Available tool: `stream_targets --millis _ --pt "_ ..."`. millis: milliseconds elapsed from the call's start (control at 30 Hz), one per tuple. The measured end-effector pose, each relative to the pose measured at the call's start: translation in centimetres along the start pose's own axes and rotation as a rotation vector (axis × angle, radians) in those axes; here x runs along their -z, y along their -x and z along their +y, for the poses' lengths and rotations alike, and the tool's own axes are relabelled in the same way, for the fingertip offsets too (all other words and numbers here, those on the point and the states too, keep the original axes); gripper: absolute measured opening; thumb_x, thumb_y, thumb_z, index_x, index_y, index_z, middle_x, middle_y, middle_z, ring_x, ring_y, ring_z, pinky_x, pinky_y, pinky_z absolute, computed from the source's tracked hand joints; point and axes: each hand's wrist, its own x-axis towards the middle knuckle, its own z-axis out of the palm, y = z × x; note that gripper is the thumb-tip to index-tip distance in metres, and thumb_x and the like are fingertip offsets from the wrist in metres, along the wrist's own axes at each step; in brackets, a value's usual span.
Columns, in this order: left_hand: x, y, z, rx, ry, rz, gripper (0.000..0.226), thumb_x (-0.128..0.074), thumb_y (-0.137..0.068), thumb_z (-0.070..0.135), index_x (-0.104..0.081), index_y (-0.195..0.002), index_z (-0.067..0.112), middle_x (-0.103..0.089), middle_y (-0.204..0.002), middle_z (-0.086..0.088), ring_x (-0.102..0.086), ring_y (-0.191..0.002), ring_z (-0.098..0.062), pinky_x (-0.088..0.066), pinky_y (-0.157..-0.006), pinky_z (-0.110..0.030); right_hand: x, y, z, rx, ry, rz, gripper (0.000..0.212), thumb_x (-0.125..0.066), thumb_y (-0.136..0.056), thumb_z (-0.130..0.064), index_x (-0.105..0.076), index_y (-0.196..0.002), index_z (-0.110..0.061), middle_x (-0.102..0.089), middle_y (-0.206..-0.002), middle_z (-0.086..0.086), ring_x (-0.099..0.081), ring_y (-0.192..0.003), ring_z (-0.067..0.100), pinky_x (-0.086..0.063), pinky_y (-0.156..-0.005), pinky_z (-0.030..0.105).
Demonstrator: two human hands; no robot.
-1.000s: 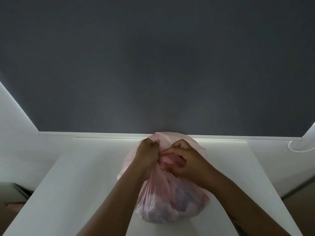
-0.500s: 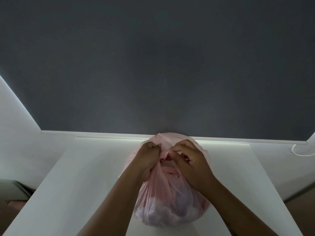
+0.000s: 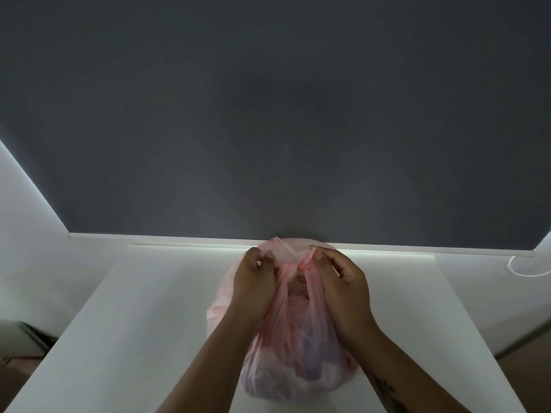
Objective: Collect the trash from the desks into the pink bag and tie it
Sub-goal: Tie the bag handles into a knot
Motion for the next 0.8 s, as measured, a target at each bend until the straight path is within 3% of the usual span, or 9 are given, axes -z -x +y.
stream_targets --millis 100,233,367,500,600,667,800 --pt "0.2 0.3 0.2 -0.007 0.038 0.023 0.022 -0.04 -0.101 0.016 -0.06 -0.09 0.015 -0.065 -0.082 0.0 -0.057 -0.071 -0.015 -0.043 -0.061 -0.023 -0.1 0.2 -0.4 -0.075 -0.067 -0.005 0.015 -0.053 -0.099 -0.03 -0.068 -0.099 -0.035 -0.072 -0.091 -0.018 -0.068 -0.087 0.004 -0.054 -0.072 0.015" --pt "0.4 0.7 0.3 0.02 0.128 0.022 0.025 -0.043 -0.1 0.023 -0.06 -0.084 0.018 -0.068 -0.082 -0.005 -0.061 -0.077 -0.026 -0.053 -0.074 -0.04 -0.1 0.4 -0.9 -0.24 -0.265 -0.036 0.02 -0.05 -0.1 -0.034 -0.068 -0.106 -0.03 -0.073 -0.099 -0.006 -0.071 -0.09 0.018 -0.06 -0.08 0.039" --pt "1.2 1.3 1.2 0.029 0.263 -0.012 0.027 -0.046 -0.101 0.026 -0.062 -0.09 0.008 -0.071 -0.091 -0.017 -0.066 -0.092 -0.042 -0.055 -0.084 -0.056 0.3 0.7 -2.0 -0.278 -0.557 -0.116 0.022 -0.045 -0.102 -0.024 -0.064 -0.106 -0.014 -0.072 -0.114 0.0 -0.069 -0.102 0.024 -0.055 -0.088 0.046" --pt "1.9 1.7 1.9 0.039 0.44 0.015 0.029 -0.048 -0.103 0.024 -0.062 -0.089 0.002 -0.072 -0.095 -0.022 -0.068 -0.093 -0.041 -0.056 -0.087 -0.052 1.1 1.0 -3.2 -0.247 -0.719 -0.157 0.021 -0.043 -0.101 -0.022 -0.06 -0.093 -0.015 -0.072 -0.113 0.005 -0.071 -0.098 0.022 -0.056 -0.081 0.038" --pt "2.6 1.4 2.2 0.134 0.689 -0.007 0.024 -0.046 -0.103 0.016 -0.059 -0.086 0.005 -0.075 -0.092 -0.019 -0.073 -0.085 -0.031 -0.057 -0.082 -0.042 2.2 0.7 -3.4 -0.276 -0.837 -0.167 0.026 -0.04 -0.102 -0.02 -0.055 -0.083 -0.013 -0.073 -0.095 0.01 -0.072 -0.082 0.021 -0.059 -0.068 0.032" --pt "3.5 0.9 1.8 0.201 0.824 -0.008 0.021 -0.043 -0.104 0.015 -0.056 -0.089 0.007 -0.076 -0.086 -0.014 -0.074 -0.079 -0.023 -0.055 -0.076 -0.034 3.2 0.1 -3.1 -0.3 -0.865 -0.158 0.026 -0.038 -0.103 -0.015 -0.052 -0.08 -0.012 -0.068 -0.083 0.011 -0.07 -0.076 0.022 -0.06 -0.067 0.032" --pt "5.4 -0.1 -1.0 0.22 0.8 0.101 0.023 -0.04 -0.102 0.006 -0.049 -0.081 0.01 -0.059 -0.071 -0.006 -0.068 -0.074 -0.021 -0.057 -0.063 -0.027 5.6 -1.5 -0.8 -0.353 -0.878 -0.065 0.027 -0.038 -0.1 0.0 -0.049 -0.079 -0.011 -0.051 -0.072 0.006 -0.059 -0.066 0.017 -0.058 -0.068 0.026"
